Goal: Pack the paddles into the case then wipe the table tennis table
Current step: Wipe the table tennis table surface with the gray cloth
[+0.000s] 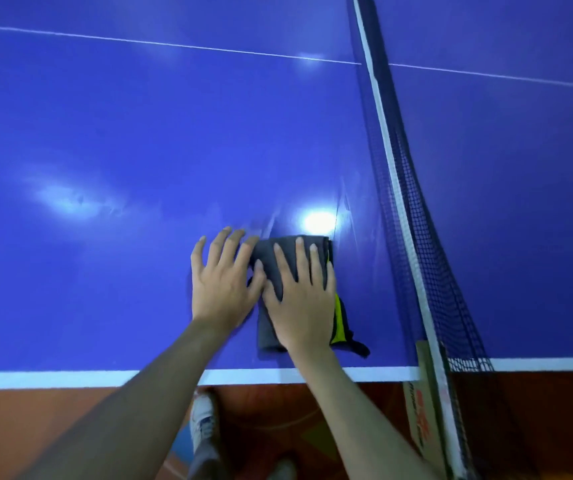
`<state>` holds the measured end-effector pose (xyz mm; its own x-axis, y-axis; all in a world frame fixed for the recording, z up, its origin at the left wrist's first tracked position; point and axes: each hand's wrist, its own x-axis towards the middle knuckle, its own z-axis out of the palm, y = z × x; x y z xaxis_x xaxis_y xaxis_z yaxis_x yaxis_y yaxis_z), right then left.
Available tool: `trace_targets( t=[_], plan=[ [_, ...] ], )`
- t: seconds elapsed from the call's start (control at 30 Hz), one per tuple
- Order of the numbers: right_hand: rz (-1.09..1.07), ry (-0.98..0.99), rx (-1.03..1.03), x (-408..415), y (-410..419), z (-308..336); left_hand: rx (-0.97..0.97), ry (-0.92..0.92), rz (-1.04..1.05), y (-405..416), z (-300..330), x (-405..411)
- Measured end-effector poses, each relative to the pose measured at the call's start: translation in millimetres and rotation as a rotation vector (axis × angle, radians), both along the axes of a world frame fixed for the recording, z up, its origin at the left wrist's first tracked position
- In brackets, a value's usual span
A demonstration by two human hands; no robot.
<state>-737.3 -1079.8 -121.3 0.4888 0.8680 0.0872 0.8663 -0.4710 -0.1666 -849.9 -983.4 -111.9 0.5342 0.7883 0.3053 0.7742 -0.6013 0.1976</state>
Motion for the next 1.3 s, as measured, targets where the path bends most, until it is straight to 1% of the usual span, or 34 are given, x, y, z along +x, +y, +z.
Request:
trace_targets(
  t=[0.1, 0.17, 0.3, 0.5, 0.67, 0.8, 0.9, 1.0, 1.13, 1.3],
  plan=[
    [0.023, 0.008, -0.027, -40, -42, -1, -0.010, -0.025, 0.062, 20, 9, -32],
    [0.016, 0.001, -0.041, -50, -52, -1, 0.018, 0.036, 0.044, 38, 9, -56],
    [-0.001, -0.008, -0.067, -43, -32, -2, 0.004, 0.177, 0.044, 68, -3, -84],
    [-0.053, -0.045, -0.053, -6, 56, -4, -0.101, 0.109, 0.102, 76, -14, -90],
    [-0.040, -0.085, 0.000, 31, 135, -5, -0.111, 0.151, 0.068, 78, -19, -91],
    [-0.082, -0.071, 0.020, 57, 192, -4, -0.093, 0.171, 0.039, 78, -24, -93],
    [-0.109, -0.047, 0.001, 68, 218, -4, -0.091, 0.193, 0.049, 78, -24, -93],
    [-0.118, -0.047, -0.019, 69, 223, -5, -0.100, 0.199, 0.065, 77, -24, -91],
    [-0.113, -0.039, -0.025, 53, 206, -1, -0.101, 0.171, 0.048, 76, -22, -92],
    [-0.009, -0.086, 0.032, -10, 139, -6, -0.120, 0.134, 0.060, 74, -19, -91]
  ],
)
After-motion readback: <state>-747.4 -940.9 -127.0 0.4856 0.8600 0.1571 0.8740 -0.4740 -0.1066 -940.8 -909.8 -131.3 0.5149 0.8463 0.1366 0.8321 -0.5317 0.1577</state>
